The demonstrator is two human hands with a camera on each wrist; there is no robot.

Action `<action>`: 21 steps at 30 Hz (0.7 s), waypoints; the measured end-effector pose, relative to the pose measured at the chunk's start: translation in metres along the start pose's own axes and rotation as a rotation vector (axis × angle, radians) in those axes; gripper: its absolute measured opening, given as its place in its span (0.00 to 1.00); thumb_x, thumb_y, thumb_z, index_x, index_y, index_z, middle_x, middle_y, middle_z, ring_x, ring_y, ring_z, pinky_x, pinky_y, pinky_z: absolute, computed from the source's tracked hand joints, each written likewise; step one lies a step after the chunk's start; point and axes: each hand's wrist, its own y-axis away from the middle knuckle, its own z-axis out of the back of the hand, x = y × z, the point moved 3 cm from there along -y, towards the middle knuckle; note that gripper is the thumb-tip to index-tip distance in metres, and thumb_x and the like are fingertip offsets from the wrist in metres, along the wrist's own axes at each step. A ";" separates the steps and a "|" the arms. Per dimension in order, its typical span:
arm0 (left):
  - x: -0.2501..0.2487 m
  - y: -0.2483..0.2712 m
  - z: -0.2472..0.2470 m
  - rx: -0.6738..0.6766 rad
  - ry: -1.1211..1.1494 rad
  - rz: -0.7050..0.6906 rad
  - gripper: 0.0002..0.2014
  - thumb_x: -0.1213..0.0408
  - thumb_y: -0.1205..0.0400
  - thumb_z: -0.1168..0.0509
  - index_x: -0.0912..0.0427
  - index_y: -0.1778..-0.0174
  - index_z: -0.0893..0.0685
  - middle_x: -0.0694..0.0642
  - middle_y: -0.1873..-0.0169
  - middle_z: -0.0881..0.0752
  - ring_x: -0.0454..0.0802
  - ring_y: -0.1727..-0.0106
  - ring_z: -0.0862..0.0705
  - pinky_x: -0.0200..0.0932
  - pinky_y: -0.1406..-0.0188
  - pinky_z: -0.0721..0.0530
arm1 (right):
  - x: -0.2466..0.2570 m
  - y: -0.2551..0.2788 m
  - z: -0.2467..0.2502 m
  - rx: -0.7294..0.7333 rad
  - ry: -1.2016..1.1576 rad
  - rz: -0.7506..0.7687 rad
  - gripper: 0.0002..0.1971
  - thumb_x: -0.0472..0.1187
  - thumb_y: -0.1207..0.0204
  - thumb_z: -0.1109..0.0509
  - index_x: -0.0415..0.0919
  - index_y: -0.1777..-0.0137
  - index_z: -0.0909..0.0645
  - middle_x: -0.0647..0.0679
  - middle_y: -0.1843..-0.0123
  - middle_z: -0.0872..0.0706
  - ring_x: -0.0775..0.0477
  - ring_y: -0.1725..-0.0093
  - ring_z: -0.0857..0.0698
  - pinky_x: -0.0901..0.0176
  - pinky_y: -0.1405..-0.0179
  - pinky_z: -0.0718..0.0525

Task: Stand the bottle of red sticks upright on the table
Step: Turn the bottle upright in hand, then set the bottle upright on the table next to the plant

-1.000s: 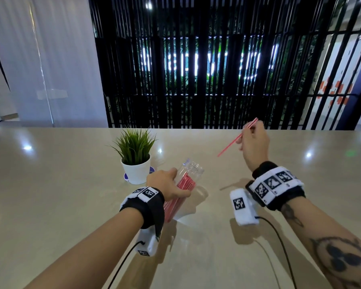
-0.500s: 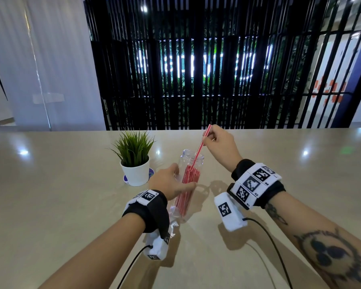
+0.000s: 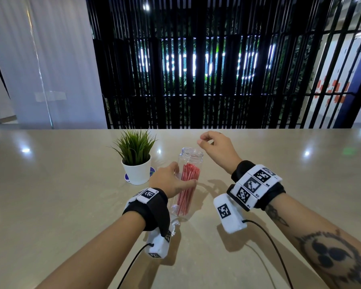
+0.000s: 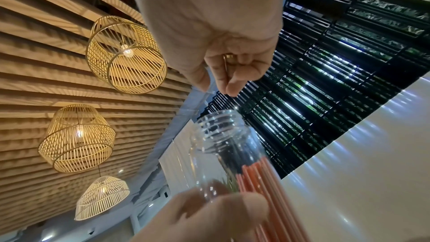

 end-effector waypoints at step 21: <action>-0.013 -0.010 -0.001 0.088 0.400 0.020 0.34 0.49 0.34 0.25 0.64 0.38 0.25 0.65 0.54 0.13 0.59 0.55 0.16 0.52 0.54 0.17 | -0.037 0.058 -0.046 0.035 -0.015 -0.130 0.34 0.48 0.33 0.24 0.39 0.31 0.34 0.42 0.42 0.14 0.40 0.45 0.15 0.44 0.46 0.15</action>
